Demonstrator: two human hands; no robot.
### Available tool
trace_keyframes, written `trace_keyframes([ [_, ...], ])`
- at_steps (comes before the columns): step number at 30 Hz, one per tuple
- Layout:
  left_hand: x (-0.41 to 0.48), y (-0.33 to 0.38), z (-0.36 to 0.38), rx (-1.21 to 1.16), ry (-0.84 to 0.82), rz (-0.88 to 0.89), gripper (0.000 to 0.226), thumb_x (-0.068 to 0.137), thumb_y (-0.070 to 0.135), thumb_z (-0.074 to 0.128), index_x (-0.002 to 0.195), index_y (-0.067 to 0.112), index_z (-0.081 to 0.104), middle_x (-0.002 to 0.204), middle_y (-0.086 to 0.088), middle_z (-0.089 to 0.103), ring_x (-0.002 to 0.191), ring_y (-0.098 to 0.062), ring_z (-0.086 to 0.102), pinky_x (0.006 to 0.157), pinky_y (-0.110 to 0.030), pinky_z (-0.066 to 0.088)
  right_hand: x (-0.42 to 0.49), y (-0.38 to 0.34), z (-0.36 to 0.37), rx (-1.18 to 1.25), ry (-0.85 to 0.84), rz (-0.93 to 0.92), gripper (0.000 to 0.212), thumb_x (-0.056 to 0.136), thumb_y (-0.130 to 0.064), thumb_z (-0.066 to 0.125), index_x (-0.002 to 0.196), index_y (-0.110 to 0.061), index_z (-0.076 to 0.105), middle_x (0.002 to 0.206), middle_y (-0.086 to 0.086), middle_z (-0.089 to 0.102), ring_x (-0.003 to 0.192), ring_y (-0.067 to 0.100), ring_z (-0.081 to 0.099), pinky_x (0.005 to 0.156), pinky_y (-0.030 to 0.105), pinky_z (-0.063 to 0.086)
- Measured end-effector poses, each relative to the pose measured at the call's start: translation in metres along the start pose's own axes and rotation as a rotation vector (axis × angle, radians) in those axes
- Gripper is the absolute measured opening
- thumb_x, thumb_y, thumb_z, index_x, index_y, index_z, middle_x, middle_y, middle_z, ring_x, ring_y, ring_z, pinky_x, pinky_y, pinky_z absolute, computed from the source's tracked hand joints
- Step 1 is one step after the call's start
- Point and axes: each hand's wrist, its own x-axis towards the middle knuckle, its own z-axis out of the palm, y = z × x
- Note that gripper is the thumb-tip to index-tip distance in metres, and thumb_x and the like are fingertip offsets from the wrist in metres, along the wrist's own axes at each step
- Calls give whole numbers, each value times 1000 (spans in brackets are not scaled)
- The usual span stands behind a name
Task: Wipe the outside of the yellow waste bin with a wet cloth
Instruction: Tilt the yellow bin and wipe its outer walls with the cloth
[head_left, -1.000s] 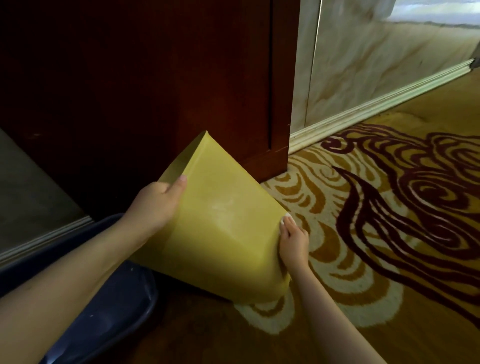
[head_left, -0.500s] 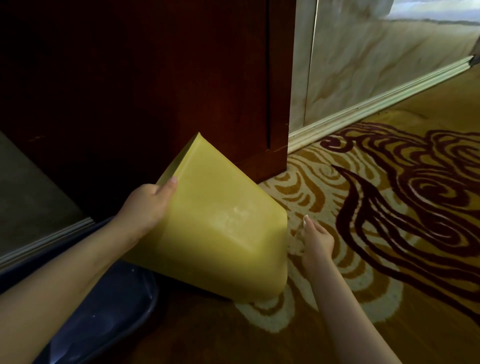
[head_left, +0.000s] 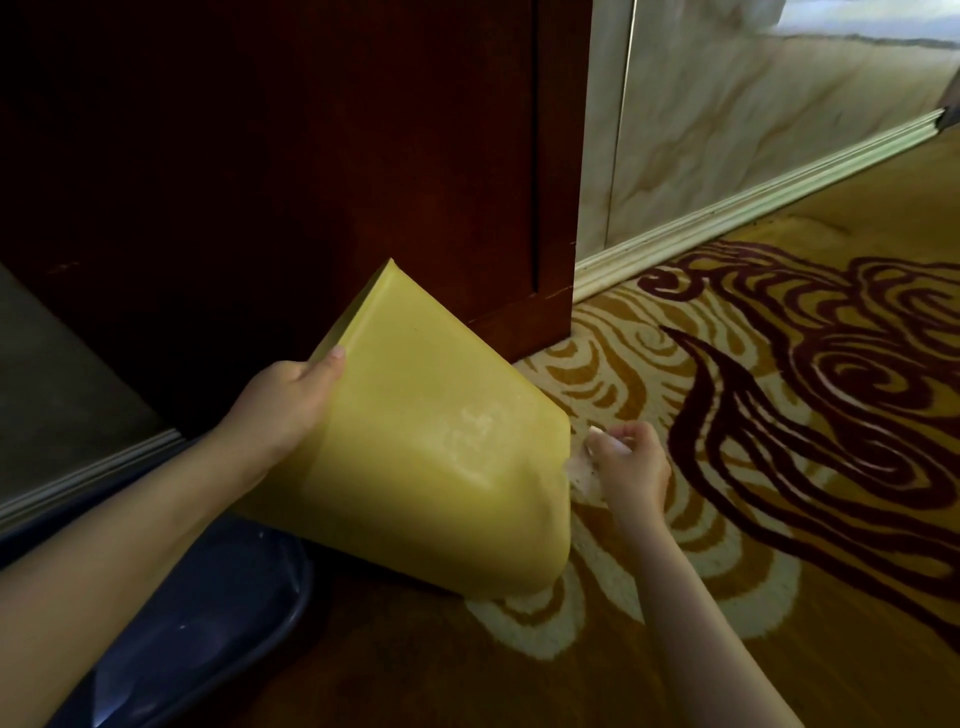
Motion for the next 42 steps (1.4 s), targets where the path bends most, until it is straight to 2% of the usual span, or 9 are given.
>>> trace_keyframes([
  [8, -2, -12, -7, -57, -17, -28, 53, 93, 49, 31, 100, 8, 65, 95, -21, 67, 87, -32, 62, 81, -40, 47, -1, 8, 5, -102, -45, -53, 26, 94, -28, 49, 110, -12, 62, 105, 4, 64, 99, 18, 60, 86, 41, 53],
  [13, -1, -12, -5, -65, -12, -13, 53, 93, 48, 32, 97, 7, 66, 95, -22, 68, 86, -34, 63, 78, -38, 47, -37, -21, 20, -162, -25, -482, 22, 91, -11, 55, 110, -16, 65, 115, 0, 61, 101, 8, 53, 89, 24, 46],
  [16, 0, -9, -3, -73, -22, -24, 55, 93, 48, 33, 102, 6, 66, 93, -18, 68, 88, -34, 63, 84, -43, 47, -69, -37, 39, -172, -177, -779, 33, 92, -6, 53, 123, -13, 56, 124, 0, 58, 115, 11, 49, 99, 22, 38],
  [23, 2, -16, -5, -101, -40, -34, 47, 92, 50, 34, 98, 15, 65, 88, -7, 68, 83, -24, 62, 65, -28, 43, -80, -27, 47, -304, -327, -969, 42, 91, -3, 53, 133, -9, 51, 135, 5, 54, 116, 20, 46, 99, 28, 40],
  [30, 2, -14, -1, -66, -25, -2, 46, 92, 52, 33, 93, 19, 64, 83, -4, 67, 78, -21, 62, 60, -27, 40, -30, 28, 32, -305, -143, -512, 37, 95, -7, 44, 130, -15, 54, 133, 0, 56, 121, 19, 45, 101, 32, 36],
  [33, 3, -14, -1, -69, -31, -16, 47, 92, 52, 33, 98, 17, 64, 87, -7, 67, 81, -23, 62, 61, -28, 41, -10, 51, 25, -188, -116, -204, 30, 95, -10, 47, 118, -23, 62, 115, 0, 65, 106, 17, 55, 91, 29, 43],
  [36, 3, -15, -3, -95, -57, -37, 49, 91, 52, 35, 101, 15, 65, 89, -10, 68, 84, -28, 63, 67, -32, 45, 4, 67, 19, -100, -42, 150, 27, 93, -8, 52, 118, -10, 63, 121, 6, 65, 87, 9, 61, 77, 16, 50],
  [38, 2, -16, -6, -107, -78, -43, 46, 91, 51, 36, 94, 17, 67, 86, -9, 69, 81, -28, 65, 69, -34, 47, 6, 66, 16, -78, 23, 150, 28, 93, -9, 53, 120, -9, 62, 120, 5, 65, 71, -1, 54, 57, 4, 41],
  [42, 3, -18, -8, -111, -96, -56, 40, 91, 49, 39, 89, 20, 67, 87, -10, 71, 82, -28, 66, 74, -38, 49, 3, 24, 26, -90, 43, -269, 27, 93, -10, 53, 117, -15, 64, 114, 1, 67, 99, 9, 57, 82, 20, 45],
])
